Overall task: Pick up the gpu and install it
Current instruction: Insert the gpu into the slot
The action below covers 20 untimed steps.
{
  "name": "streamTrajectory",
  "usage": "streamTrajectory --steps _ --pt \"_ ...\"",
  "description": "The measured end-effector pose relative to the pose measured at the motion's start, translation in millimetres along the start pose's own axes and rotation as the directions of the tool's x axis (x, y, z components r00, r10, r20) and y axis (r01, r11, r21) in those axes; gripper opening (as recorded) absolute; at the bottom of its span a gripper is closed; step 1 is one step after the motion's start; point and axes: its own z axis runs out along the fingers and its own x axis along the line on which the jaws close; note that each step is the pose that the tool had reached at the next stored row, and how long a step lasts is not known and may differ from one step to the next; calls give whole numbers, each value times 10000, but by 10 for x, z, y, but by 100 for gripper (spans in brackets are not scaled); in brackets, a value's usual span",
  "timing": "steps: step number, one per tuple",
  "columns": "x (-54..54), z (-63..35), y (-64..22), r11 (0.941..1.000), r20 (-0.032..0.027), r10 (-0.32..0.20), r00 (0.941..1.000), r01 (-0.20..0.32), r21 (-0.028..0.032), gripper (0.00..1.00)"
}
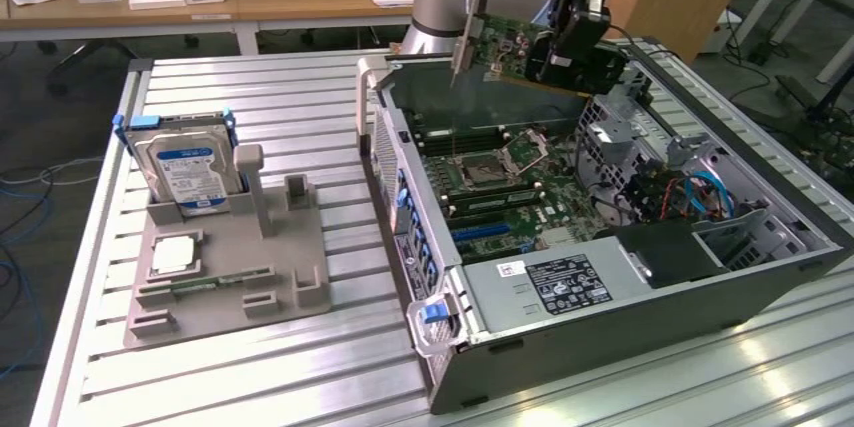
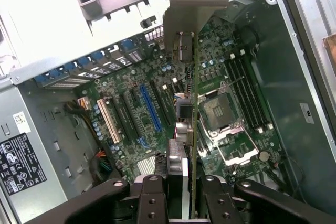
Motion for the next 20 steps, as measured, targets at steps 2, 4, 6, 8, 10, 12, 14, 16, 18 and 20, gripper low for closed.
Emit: streamTrajectory --steps 2,4,6,8,10,12,14,16,18,20 --pt "0 0 0 10000 -3 -99 10000 99 0 28" --pt "1 0 -1 9998 -7 -211 9998 211 -1 28" --pt "2 0 -1 9995 -11 -329 9995 329 -2 28" --pt "2 0 -1 9990 -13 -444 9990 444 -3 28" --pt "3 0 -2 9984 -17 -563 9984 563 -4 28" --pt "3 0 -2 9976 -21 -692 9976 692 -5 28" --pt "4 0 -2 9966 -25 -818 9966 818 -6 28" --pt "5 0 -2 9955 -27 -945 9955 945 -7 28" --pt "5 0 -3 9942 -31 -1075 9942 1075 -8 28" --pt "5 0 -3 9927 -35 -1206 9927 1206 -9 28"
